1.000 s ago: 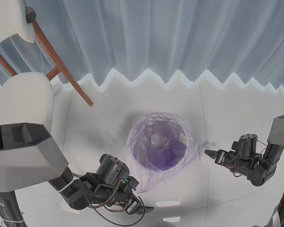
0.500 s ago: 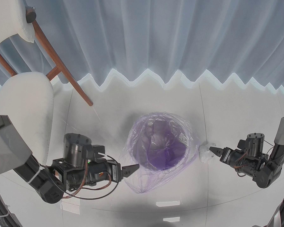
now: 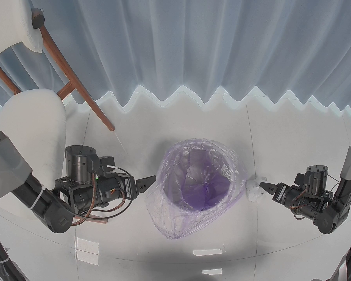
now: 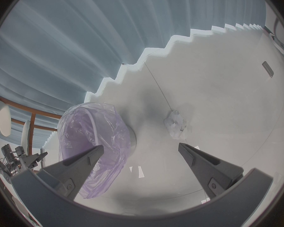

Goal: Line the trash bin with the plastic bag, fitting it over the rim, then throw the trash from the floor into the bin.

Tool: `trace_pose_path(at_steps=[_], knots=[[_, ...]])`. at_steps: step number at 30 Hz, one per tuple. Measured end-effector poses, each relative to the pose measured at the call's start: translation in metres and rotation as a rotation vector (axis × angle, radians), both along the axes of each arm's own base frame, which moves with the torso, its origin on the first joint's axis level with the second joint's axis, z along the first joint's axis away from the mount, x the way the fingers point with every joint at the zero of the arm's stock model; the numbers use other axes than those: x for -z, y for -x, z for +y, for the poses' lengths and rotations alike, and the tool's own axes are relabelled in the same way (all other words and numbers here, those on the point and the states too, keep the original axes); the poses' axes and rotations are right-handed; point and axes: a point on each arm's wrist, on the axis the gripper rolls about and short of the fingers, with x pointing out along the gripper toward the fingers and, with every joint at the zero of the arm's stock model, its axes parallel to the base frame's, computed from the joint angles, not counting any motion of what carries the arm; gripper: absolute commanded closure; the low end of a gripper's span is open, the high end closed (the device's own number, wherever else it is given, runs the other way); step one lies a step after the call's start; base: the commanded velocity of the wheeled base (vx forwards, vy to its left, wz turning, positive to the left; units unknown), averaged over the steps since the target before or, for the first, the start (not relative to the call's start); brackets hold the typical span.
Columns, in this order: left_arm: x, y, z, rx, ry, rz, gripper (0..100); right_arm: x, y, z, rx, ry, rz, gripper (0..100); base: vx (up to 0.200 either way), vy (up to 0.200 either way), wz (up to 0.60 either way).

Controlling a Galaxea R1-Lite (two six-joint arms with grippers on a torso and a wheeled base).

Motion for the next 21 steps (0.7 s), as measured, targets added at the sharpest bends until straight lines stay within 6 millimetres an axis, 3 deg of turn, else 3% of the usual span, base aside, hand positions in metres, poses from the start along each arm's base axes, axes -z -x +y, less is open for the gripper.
trace_pose_path(at_steps=[9, 17, 21], knots=[[0.013, -0.029, -0.012, 0.128, -0.260, -0.172, 0, -0.001, 0.002, 0.000, 0.001, -0.005, -0.022, 0, 0.000, 0.000, 0.00], [0.010, -0.077, -0.032, 0.158, -0.343, -0.347, 0, 0.000, 0.004, -0.001, 0.000, -0.006, -0.028, 0, 0.000, 0.000, 0.00], [0.014, -0.088, -0.041, 0.169, -0.353, -0.376, 0, 0.001, 0.005, -0.001, 0.000, -0.006, -0.026, 0, 0.000, 0.000, 0.00]])
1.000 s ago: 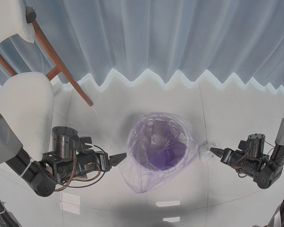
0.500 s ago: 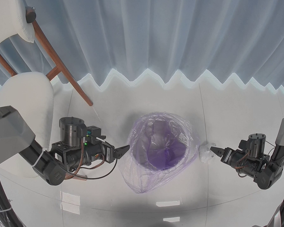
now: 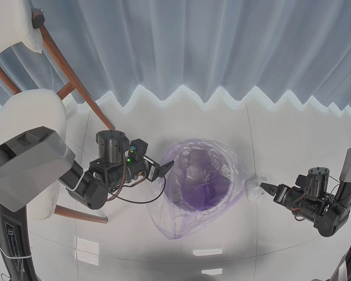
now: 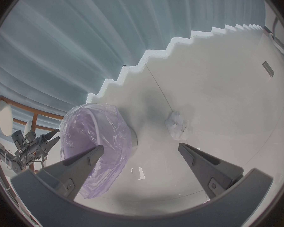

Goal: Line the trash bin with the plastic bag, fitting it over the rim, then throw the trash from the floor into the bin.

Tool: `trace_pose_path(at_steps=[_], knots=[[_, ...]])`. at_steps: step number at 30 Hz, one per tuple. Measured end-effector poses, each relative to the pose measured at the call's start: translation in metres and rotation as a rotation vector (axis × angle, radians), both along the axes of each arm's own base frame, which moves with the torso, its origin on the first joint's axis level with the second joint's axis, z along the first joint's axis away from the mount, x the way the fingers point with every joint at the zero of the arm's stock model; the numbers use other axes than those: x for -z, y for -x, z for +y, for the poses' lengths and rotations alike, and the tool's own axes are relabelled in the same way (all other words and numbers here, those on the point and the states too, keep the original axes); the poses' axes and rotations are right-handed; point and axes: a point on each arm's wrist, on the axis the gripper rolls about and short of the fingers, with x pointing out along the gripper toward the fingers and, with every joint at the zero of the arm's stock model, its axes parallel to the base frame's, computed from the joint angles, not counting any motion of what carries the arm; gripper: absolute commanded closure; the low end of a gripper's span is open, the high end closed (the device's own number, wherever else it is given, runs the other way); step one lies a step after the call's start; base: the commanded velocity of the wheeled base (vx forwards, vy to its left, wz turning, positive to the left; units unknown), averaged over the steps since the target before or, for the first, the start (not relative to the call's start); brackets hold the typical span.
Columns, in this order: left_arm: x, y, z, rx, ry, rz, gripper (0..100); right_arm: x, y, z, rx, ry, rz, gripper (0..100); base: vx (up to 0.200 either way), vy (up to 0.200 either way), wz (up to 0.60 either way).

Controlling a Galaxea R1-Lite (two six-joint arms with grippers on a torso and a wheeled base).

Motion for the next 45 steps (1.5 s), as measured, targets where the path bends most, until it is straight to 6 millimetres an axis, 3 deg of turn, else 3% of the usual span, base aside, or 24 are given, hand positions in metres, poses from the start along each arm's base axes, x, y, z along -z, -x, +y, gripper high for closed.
trace_pose_path(at_steps=[16, 17, 23, 35, 45], knots=[[0.015, -0.004, -0.012, 0.014, -0.029, -0.001, 0, 0.002, 0.002, 0.000, 0.000, 0.001, 0.010, 0, 0.000, 0.000, 0.00], [0.016, -0.005, -0.011, 0.012, -0.030, 0.001, 100, 0.002, 0.002, 0.000, 0.000, 0.001, 0.010, 0, 0.000, 0.000, 0.00], [0.018, -0.008, -0.010, 0.001, -0.026, 0.005, 100, 0.002, 0.002, 0.000, 0.000, 0.001, 0.012, 0, 0.000, 0.000, 0.00], [0.000, -0.015, -0.001, -0.070, 0.045, -0.014, 100, 0.005, 0.002, 0.001, -0.002, 0.005, 0.021, 0, 0.000, 0.000, 0.00], [0.020, -0.037, 0.021, -0.222, 0.152, 0.070, 100, 0.005, 0.005, 0.000, -0.003, 0.003, 0.011, 0, 0.000, 0.000, 0.00]])
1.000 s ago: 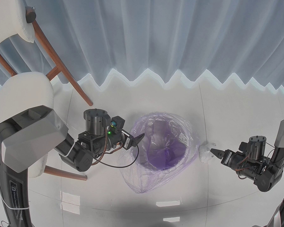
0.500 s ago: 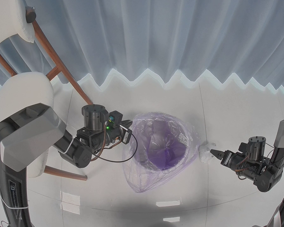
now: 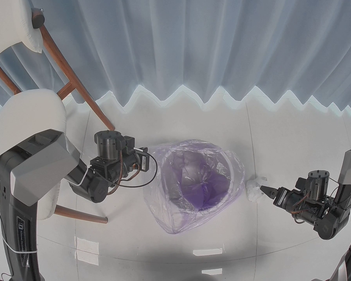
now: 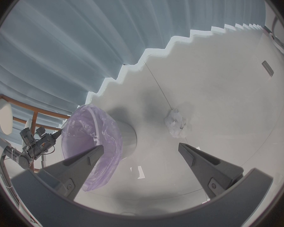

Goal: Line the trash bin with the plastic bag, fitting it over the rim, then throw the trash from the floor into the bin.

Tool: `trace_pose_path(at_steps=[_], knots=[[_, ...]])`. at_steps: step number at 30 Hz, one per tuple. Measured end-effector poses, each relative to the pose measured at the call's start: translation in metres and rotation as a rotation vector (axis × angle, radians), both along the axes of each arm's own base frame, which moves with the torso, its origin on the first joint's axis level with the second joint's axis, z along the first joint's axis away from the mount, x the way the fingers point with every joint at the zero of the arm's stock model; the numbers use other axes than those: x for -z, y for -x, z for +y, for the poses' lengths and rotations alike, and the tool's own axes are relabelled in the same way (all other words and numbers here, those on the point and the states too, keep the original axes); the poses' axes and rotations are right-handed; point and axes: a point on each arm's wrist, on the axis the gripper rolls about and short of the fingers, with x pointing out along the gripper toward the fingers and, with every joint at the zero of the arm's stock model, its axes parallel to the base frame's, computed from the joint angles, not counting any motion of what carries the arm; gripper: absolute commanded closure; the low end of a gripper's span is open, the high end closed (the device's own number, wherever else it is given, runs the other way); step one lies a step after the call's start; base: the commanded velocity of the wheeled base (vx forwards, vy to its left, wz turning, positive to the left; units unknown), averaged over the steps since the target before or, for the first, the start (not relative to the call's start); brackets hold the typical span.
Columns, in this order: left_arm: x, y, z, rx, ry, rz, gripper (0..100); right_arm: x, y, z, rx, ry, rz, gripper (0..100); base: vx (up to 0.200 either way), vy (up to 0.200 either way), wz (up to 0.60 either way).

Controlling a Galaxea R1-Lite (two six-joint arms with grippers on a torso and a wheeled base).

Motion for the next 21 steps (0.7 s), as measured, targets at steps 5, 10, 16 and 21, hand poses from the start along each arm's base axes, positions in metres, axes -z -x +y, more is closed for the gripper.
trace_pose_path(at_steps=[5, 10, 16, 21], knots=[[0.006, -0.016, -0.005, -0.066, 0.097, 0.016, 100, 0.001, 0.003, 0.000, -0.002, -0.004, -0.017, 0, 0.000, 0.000, 0.00], [0.014, -0.026, -0.016, -0.067, 0.130, 0.015, 100, 0.004, 0.005, -0.001, -0.002, -0.003, -0.013, 0, 0.000, 0.000, 0.00], [0.020, -0.037, -0.022, -0.068, 0.137, -0.005, 0, 0.007, 0.006, -0.001, -0.003, 0.000, 0.000, 0, 0.000, 0.000, 0.00], [0.021, -0.038, -0.022, -0.072, 0.143, -0.005, 0, 0.008, 0.006, -0.001, -0.003, 0.001, 0.003, 0, 0.000, 0.000, 0.00]])
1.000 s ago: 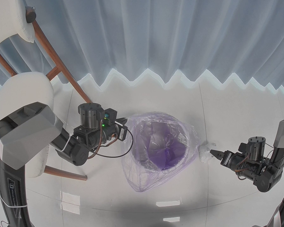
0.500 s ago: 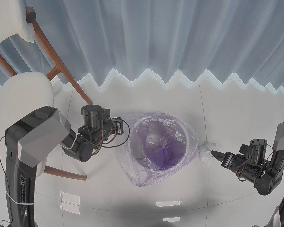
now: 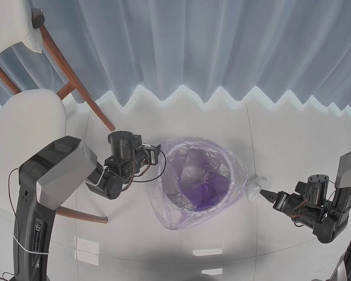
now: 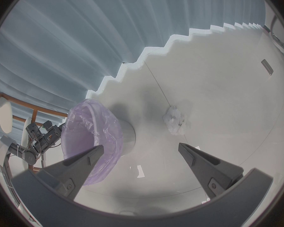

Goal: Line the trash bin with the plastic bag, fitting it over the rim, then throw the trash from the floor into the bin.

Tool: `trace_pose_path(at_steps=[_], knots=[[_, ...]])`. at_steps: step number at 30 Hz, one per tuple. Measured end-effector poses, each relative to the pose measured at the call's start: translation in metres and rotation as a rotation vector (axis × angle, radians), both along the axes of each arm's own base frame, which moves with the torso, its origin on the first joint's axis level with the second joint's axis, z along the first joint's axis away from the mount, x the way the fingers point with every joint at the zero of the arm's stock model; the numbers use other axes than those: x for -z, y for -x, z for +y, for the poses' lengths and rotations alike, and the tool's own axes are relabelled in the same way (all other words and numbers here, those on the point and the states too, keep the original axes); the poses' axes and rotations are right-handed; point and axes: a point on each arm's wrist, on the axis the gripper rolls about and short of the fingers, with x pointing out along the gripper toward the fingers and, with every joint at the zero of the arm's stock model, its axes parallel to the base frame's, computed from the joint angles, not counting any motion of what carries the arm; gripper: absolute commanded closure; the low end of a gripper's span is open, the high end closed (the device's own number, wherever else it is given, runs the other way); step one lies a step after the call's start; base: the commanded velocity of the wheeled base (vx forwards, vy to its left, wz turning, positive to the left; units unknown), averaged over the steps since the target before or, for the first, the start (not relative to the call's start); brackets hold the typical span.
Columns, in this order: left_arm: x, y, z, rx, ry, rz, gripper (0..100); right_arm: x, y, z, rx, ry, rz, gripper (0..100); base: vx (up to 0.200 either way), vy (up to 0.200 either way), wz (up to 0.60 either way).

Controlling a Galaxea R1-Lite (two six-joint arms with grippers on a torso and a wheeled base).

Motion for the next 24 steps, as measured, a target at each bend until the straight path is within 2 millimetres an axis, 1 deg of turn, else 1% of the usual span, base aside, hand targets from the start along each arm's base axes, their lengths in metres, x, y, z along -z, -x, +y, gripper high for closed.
trace_pose_path(at_steps=[2, 6, 12, 17, 19, 22, 24], knots=[[-0.003, 0.002, 0.002, -0.003, 0.004, 0.004, 0, 0.000, 0.000, 0.000, 0.000, 0.000, 0.001, 0, 0.000, 0.000, 0.00], [-0.016, 0.012, 0.005, -0.004, 0.018, 0.007, 0, 0.000, 0.000, 0.000, 0.000, 0.000, 0.002, 0, 0.000, 0.000, 0.00], [-0.037, 0.037, 0.019, -0.016, 0.022, 0.036, 0, 0.000, 0.000, 0.000, 0.000, 0.001, 0.002, 0, 0.000, 0.000, 0.00], [-0.048, 0.057, 0.030, -0.021, 0.069, 0.081, 0, 0.001, 0.000, 0.001, -0.004, 0.001, 0.003, 0, 0.000, 0.000, 0.00], [-0.050, 0.065, 0.029, -0.010, 0.116, 0.123, 0, 0.001, 0.001, 0.001, -0.007, 0.001, 0.004, 0, 0.000, 0.000, 0.00], [-0.050, 0.082, 0.014, 0.027, 0.177, 0.229, 0, 0.001, 0.001, 0.002, -0.009, 0.002, 0.006, 0, 0.000, 0.000, 0.00], [-0.047, 0.093, 0.006, 0.036, 0.192, 0.320, 0, 0.001, 0.002, 0.002, -0.010, 0.001, 0.007, 0, 0.000, 0.000, 0.00]])
